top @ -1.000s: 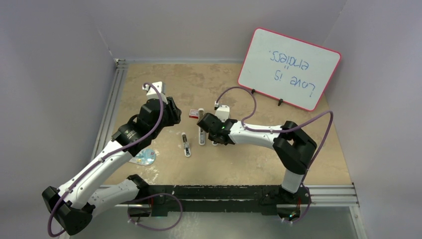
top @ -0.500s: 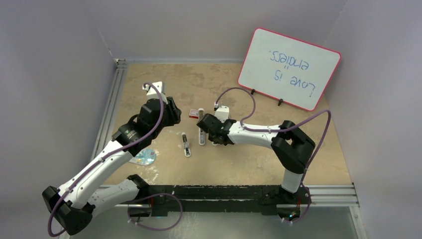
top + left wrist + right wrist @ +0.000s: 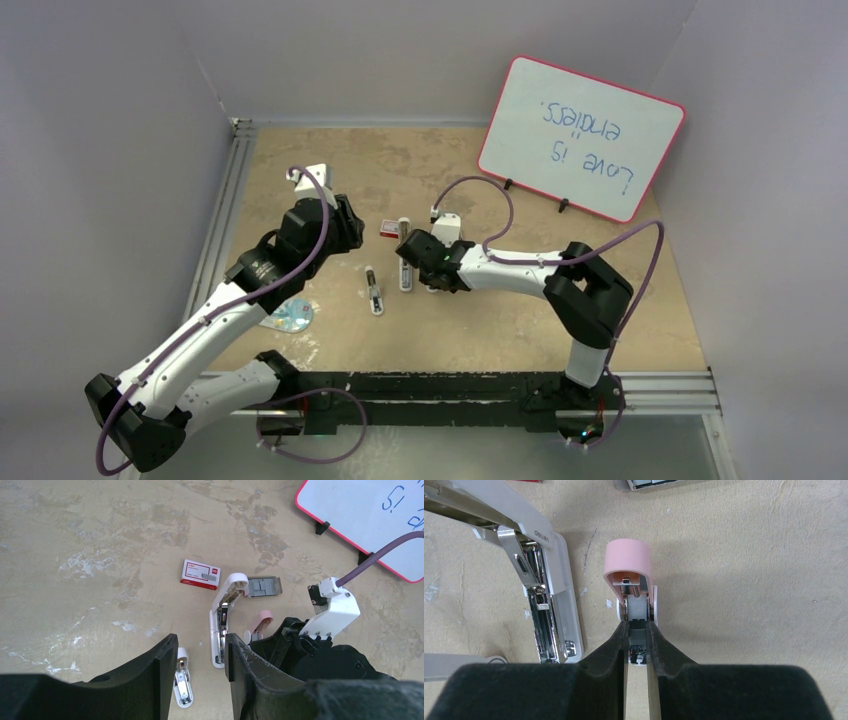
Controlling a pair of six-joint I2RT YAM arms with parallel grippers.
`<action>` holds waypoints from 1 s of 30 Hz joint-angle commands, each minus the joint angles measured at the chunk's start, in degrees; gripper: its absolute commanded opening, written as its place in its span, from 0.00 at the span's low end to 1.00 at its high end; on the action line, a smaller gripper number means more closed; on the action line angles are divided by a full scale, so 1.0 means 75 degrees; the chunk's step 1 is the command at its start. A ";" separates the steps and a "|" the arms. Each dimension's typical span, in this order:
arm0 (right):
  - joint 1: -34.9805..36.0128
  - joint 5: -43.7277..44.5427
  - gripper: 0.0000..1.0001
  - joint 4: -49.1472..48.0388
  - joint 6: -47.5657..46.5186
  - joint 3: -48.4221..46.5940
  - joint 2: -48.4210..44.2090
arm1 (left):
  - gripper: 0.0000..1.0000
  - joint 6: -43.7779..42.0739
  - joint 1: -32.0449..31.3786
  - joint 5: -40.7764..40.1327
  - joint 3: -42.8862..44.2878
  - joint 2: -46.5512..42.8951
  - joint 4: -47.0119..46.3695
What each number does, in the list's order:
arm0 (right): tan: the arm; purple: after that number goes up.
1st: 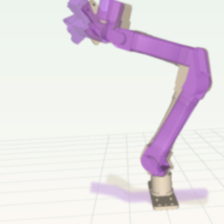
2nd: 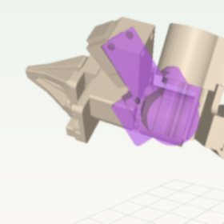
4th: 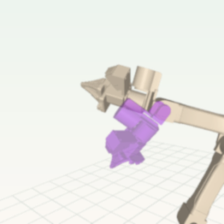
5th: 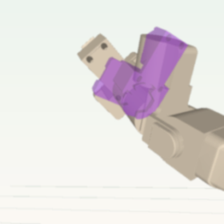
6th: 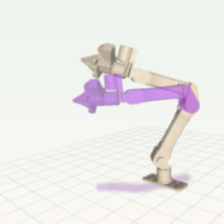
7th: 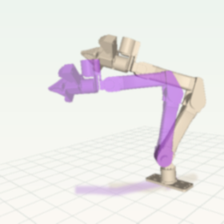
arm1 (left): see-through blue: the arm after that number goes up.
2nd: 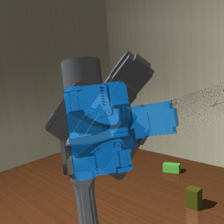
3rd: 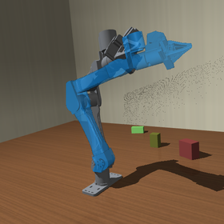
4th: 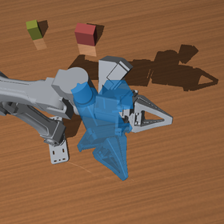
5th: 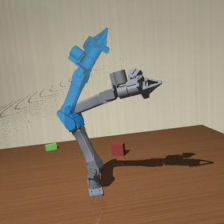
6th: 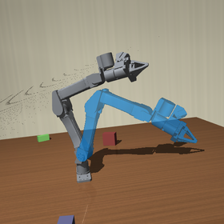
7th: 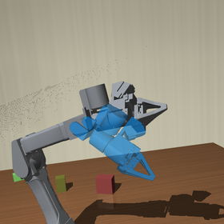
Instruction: Load the staples into the stapler
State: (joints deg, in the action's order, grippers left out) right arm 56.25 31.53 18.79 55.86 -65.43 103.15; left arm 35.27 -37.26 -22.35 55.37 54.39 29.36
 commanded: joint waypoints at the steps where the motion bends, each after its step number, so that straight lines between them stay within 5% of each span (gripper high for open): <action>1: 0.0041 0.0072 0.18 -0.0055 -0.0073 0.0064 0.0106 | 0.39 -0.0106 0.0030 -0.0126 -0.0082 -0.0033 -0.0212; 14: 0.0059 -0.0009 0.31 0.0104 0.0012 -0.0112 -0.0229 | 0.39 -0.0106 0.0018 -0.0126 -0.0094 -0.0022 -0.0201; 30: 0.0058 0.0237 0.31 0.0000 -0.0403 -0.0609 -0.0202 | 0.39 -0.0140 0.0031 -0.0137 -0.0070 0.0035 -0.0229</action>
State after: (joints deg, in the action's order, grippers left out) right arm 56.25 30.87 19.35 54.50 -67.46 103.00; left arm 35.27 -37.26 -22.44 55.35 54.59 29.34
